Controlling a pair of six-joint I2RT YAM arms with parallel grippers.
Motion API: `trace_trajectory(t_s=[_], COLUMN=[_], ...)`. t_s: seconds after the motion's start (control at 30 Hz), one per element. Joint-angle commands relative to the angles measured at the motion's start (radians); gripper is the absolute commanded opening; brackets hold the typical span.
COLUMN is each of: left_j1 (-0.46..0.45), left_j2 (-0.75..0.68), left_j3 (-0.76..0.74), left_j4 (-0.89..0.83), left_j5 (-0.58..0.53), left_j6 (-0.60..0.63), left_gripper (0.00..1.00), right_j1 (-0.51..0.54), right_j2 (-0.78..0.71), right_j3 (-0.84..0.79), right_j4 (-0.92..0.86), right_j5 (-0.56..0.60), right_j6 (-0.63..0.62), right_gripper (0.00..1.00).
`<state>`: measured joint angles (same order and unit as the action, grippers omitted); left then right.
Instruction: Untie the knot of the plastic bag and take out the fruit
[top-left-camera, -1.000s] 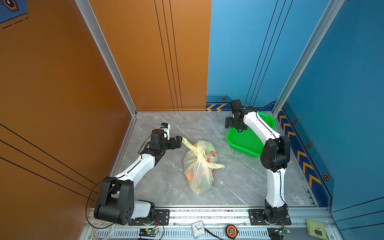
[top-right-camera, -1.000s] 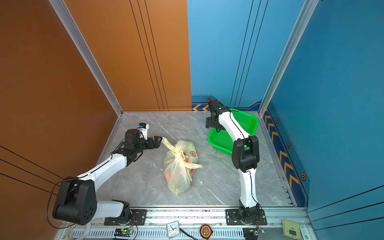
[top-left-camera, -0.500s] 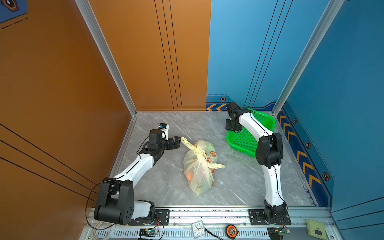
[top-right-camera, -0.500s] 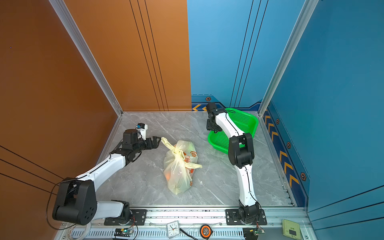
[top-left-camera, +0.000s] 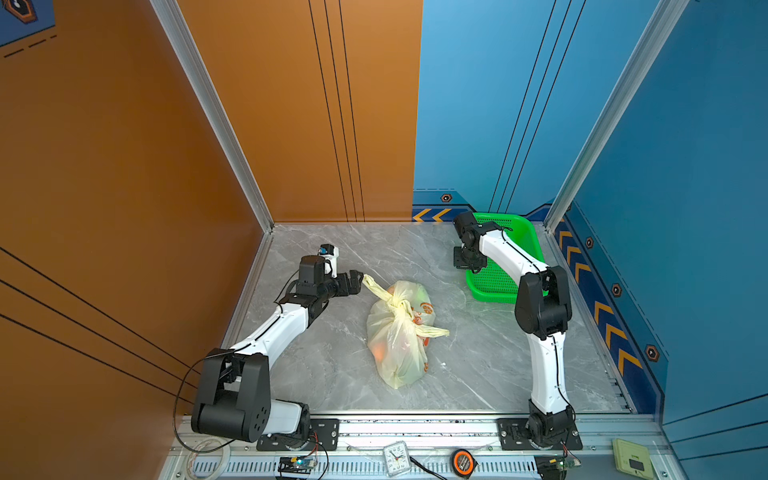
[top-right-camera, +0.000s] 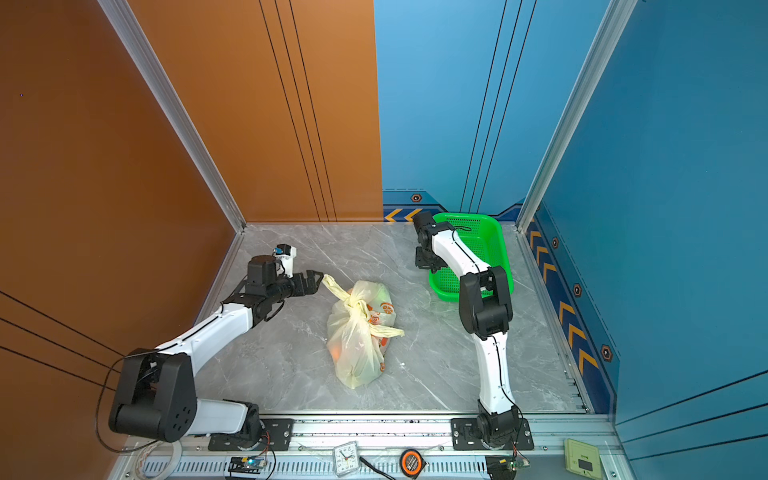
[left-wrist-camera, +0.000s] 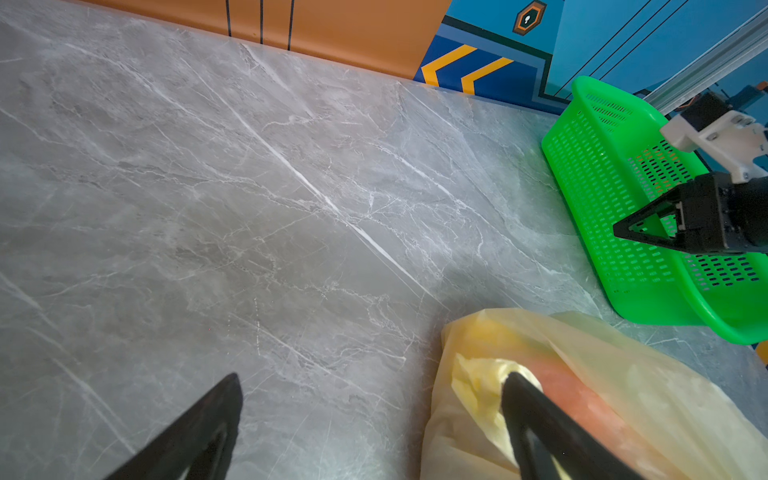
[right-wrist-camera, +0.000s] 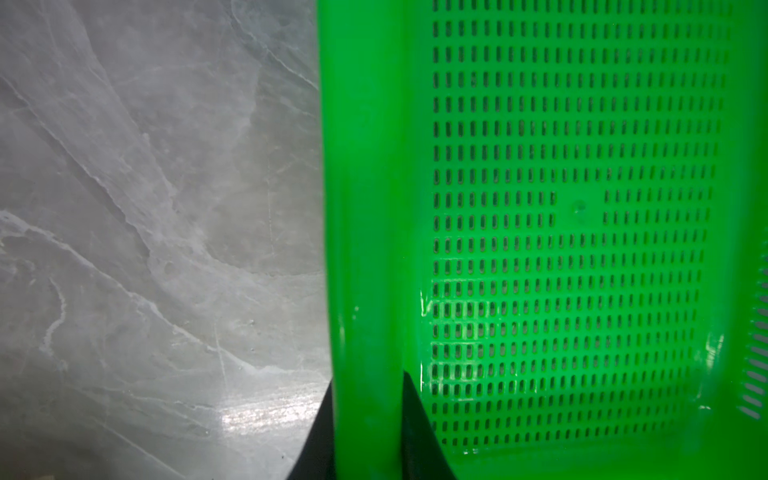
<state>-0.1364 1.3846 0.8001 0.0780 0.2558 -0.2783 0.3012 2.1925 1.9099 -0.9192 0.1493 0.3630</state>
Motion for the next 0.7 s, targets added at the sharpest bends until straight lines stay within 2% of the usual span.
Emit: trace_trajectory(t_s=[0.0,0.37,0.67], left_j1=[0.004,0.001,-0.004], left_j2=[-0.007,-0.016,-0.036], left_j3=[0.018,0.014,0.008], left_j4=[0.002,0.007,-0.004], left_j5=[0.022,0.032,0.024], left_j6=[-0.009,-0.024,-0.022], left_gripper=[0.98,0.98,0.98], right_j1=[-0.009,-0.077,-0.124], right_j2=[-0.052,-0.023,-0.075], right_j3=[-0.053,-0.035,-0.142], right_j4=[-0.023,-0.045,-0.053], right_j5=[0.018,0.064,0.098], right_j6=[-0.027,-0.130,-0.205], right_gripper=[0.10,0.05,0.04])
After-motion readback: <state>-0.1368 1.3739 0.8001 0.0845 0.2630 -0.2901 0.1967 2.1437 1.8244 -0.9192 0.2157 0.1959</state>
